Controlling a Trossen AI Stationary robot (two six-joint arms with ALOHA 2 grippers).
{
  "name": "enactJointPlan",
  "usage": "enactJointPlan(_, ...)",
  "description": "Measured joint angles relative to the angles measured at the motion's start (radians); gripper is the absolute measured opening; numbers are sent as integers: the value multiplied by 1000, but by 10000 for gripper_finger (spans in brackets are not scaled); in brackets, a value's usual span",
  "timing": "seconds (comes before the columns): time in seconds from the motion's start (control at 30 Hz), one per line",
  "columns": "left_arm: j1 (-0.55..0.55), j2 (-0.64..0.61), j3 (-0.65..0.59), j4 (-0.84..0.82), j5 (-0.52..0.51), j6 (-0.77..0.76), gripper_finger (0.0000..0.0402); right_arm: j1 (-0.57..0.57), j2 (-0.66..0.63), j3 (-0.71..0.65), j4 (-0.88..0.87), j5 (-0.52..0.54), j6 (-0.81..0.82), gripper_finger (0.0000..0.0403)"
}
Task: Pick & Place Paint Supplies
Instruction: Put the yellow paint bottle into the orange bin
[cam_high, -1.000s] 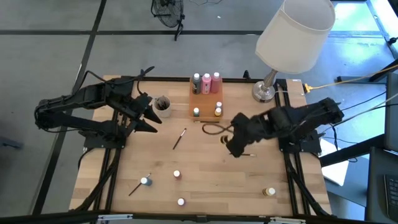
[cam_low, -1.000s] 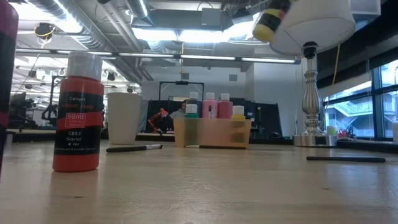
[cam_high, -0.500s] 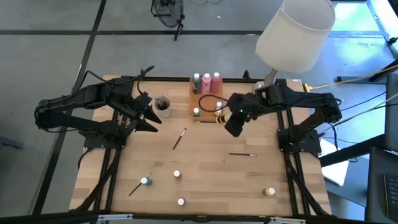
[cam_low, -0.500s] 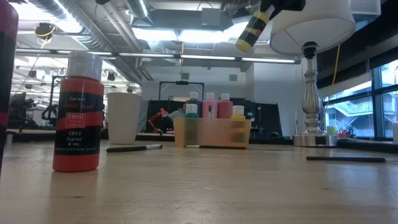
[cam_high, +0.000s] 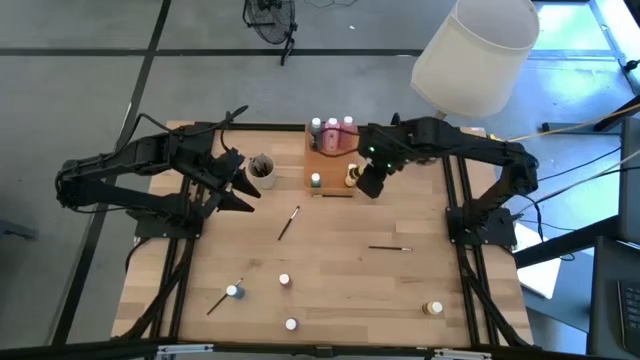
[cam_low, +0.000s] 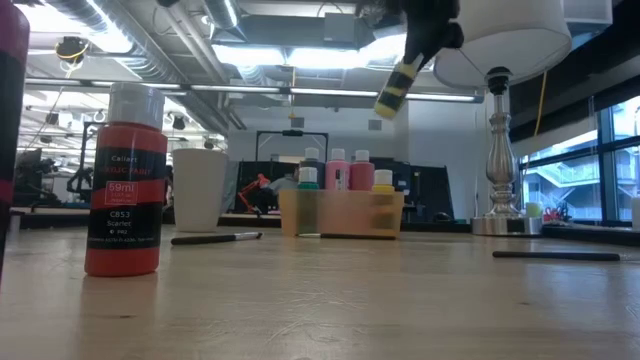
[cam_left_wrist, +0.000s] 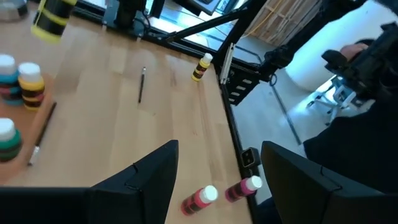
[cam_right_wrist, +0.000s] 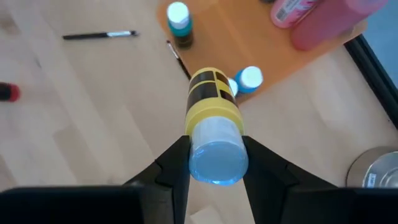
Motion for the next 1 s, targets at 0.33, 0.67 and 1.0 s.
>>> enactJointPlan(0.33,52,0,0,43,0,196,226,-148,145,140,-19,-18,-171,120)
enactJointPlan(0.67,84,0,0,48,2,199,226,-216,298,210,-65,-44,-255,119)
enactJointPlan(1.0,84,0,0,48,3,216,226,-262,364,211,-52,-44,-298,119)
